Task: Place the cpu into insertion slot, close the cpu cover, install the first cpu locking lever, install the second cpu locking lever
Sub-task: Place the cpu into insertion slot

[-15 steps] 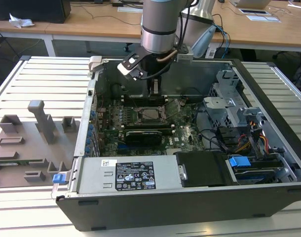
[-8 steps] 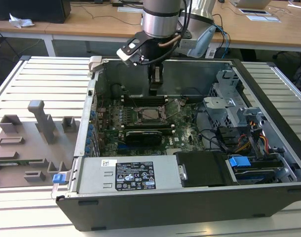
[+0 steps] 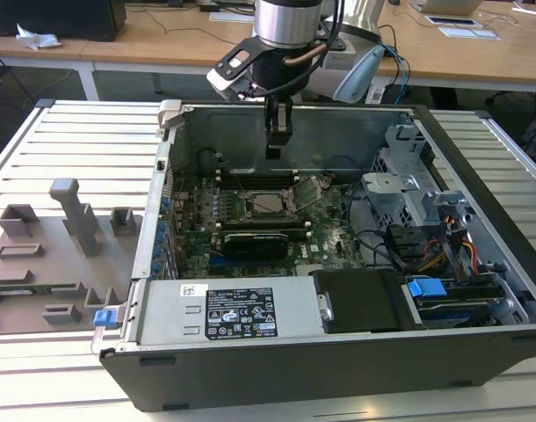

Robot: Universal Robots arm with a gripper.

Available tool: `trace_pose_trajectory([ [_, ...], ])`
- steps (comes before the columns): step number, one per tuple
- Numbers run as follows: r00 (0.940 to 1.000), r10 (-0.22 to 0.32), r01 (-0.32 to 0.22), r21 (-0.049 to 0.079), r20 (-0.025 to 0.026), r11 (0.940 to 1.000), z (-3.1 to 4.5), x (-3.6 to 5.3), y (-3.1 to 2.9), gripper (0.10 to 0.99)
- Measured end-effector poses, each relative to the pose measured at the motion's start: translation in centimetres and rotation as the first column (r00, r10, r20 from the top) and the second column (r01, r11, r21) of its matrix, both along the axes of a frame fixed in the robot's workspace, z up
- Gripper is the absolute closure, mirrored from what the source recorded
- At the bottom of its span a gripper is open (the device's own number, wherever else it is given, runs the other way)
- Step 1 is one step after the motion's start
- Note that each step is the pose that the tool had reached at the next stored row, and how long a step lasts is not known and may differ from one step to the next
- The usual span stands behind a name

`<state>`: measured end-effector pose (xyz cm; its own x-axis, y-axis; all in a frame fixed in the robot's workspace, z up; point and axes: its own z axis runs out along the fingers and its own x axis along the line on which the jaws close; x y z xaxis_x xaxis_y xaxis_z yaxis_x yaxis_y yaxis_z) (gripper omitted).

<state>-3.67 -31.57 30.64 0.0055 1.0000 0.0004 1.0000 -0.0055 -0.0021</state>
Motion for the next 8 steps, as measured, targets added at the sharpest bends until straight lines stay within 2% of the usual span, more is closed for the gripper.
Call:
trace_pose_trajectory([
  [8,1.0,0.0,0.0,0.0,-0.0001,1.0,0.04,0.0,0.0,0.98],
])
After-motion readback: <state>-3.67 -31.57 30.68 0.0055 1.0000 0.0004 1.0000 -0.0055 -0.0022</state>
